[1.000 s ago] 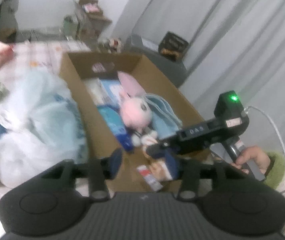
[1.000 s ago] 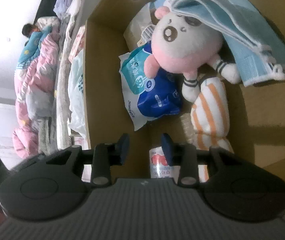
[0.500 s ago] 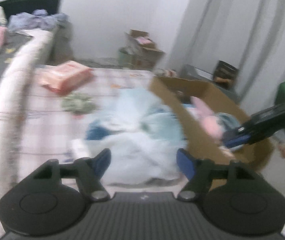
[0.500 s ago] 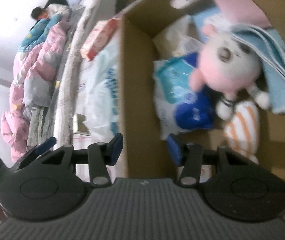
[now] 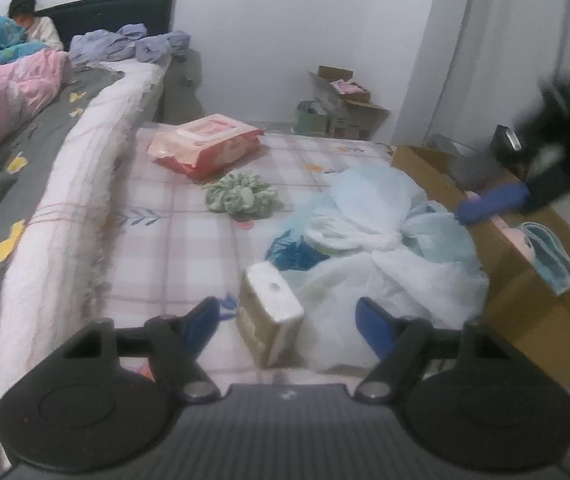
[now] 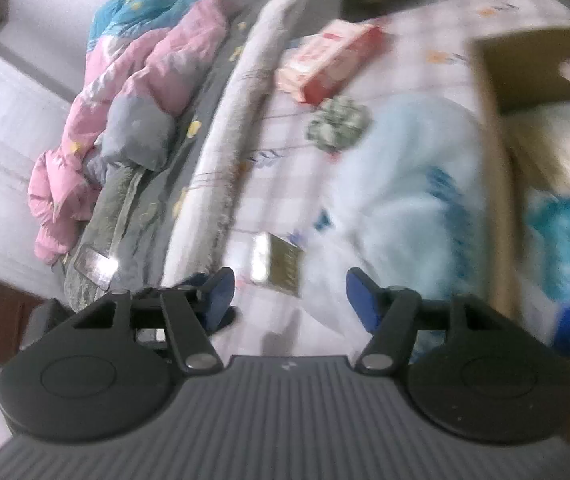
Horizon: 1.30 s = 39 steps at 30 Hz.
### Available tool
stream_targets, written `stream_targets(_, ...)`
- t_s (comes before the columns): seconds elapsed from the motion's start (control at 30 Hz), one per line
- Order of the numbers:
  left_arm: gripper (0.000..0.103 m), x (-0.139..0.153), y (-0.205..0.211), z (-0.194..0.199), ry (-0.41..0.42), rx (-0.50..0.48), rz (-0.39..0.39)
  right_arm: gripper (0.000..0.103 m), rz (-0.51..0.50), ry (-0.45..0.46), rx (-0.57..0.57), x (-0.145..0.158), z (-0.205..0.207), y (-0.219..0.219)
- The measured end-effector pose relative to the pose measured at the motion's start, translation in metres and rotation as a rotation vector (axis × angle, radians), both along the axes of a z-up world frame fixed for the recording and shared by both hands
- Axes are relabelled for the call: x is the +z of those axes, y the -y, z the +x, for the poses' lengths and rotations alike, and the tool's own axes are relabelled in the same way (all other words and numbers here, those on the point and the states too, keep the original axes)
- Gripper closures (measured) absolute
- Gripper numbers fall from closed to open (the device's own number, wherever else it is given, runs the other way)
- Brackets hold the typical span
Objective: Organize soft objects
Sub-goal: 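Grasp the small white box with the left gripper, then grasp the green scrunchie with the right gripper while the left gripper holds the white box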
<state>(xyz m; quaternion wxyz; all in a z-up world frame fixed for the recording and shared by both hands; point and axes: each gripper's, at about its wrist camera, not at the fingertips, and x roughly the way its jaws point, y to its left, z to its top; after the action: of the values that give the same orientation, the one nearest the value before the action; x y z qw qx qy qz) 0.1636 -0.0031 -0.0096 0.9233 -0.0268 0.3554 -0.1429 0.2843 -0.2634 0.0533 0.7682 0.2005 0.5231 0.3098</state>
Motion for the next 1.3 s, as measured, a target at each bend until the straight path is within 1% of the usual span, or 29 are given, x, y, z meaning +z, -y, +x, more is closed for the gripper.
stream_targets(0.03,0.027,-0.004,0.002,0.004,-0.001,-0.011,0.006,0.035,0.007,0.007,0.011,0.001,0.007,-0.010)
stream_targets(0.1,0.027,-0.015,0.006,0.015,-0.016,-0.036,0.022,0.027,0.011,0.014,0.019,0.001,0.025,-0.026)
stream_targets(0.17,0.027,-0.024,0.006,0.025,-0.036,-0.032,0.033,0.021,0.012,0.014,0.018,-0.001,0.047,-0.041)
stream_targets(0.27,0.028,-0.034,0.003,0.038,-0.052,-0.017,0.034,0.017,-0.005,0.020,0.002,-0.010,0.086,-0.064)
stream_targets(0.33,0.033,-0.040,0.000,0.044,-0.064,-0.011,0.033,0.017,-0.028,0.009,0.007,-0.022,0.115,-0.079)
stream_targets(0.4,0.039,-0.047,-0.005,0.051,-0.097,-0.018,0.005,0.017,-0.054,-0.009,0.008,-0.039,0.140,-0.094)
stream_targets(0.47,0.044,-0.051,-0.008,0.056,-0.115,-0.021,-0.019,0.017,-0.110,-0.011,0.017,-0.055,0.164,-0.111)
stream_targets(0.57,0.056,-0.055,-0.011,0.060,-0.126,-0.023,-0.036,0.017,-0.206,0.025,0.021,-0.076,0.193,-0.133)
stream_targets(0.63,0.068,-0.057,-0.014,0.062,-0.132,-0.021,-0.049,0.017,-0.238,0.030,0.027,-0.089,0.208,-0.143)
stream_targets(0.67,0.072,-0.057,-0.016,0.062,-0.138,-0.023,-0.054,0.017,-0.253,0.026,0.031,-0.097,0.215,-0.148)
stream_targets(0.77,0.075,-0.056,-0.020,0.063,-0.148,-0.025,-0.065,0.017,-0.297,0.015,0.045,-0.115,0.226,-0.159)
stream_targets(0.87,0.076,-0.055,-0.023,0.063,-0.147,-0.017,-0.059,0.018,-0.357,0.034,0.056,-0.126,0.227,-0.169)
stream_targets(0.93,0.076,-0.054,-0.025,0.062,-0.148,-0.010,-0.062,0.026,-0.394,0.051,0.062,-0.128,0.225,-0.172)
stream_targets(1.0,0.076,-0.053,-0.027,0.061,-0.148,0.000,-0.064,0.045,-0.441,0.057,0.069,-0.132,0.225,-0.175)
stream_targets(1.03,0.076,-0.052,-0.028,0.061,-0.146,0.003,-0.065,0.048,-0.464,0.050,0.075,-0.135,0.225,-0.176)
stream_targets(1.1,0.076,-0.050,-0.028,0.058,-0.139,0.008,-0.062,0.050,-0.481,0.037,0.086,-0.140,0.226,-0.177)
stream_targets(1.13,0.076,-0.048,-0.028,0.057,-0.136,0.011,-0.059,0.051,-0.487,0.051,0.090,-0.140,0.225,-0.177)
stream_targets(1.17,0.076,-0.047,-0.029,0.056,-0.133,0.014,-0.057,0.057,-0.501,0.060,0.097,-0.140,0.225,-0.179)
stream_targets(1.2,0.076,-0.046,-0.030,0.055,-0.130,0.020,-0.056,0.069,-0.496,0.061,0.098,-0.140,0.225,-0.179)
stream_targets(1.27,0.076,-0.043,-0.032,0.051,-0.127,0.032,-0.058,0.079,-0.472,0.054,0.083,-0.136,0.225,-0.176)
stream_targets(1.3,0.076,-0.040,-0.034,0.049,-0.125,0.039,-0.058,0.083,-0.461,0.056,0.079,-0.133,0.224,-0.173)
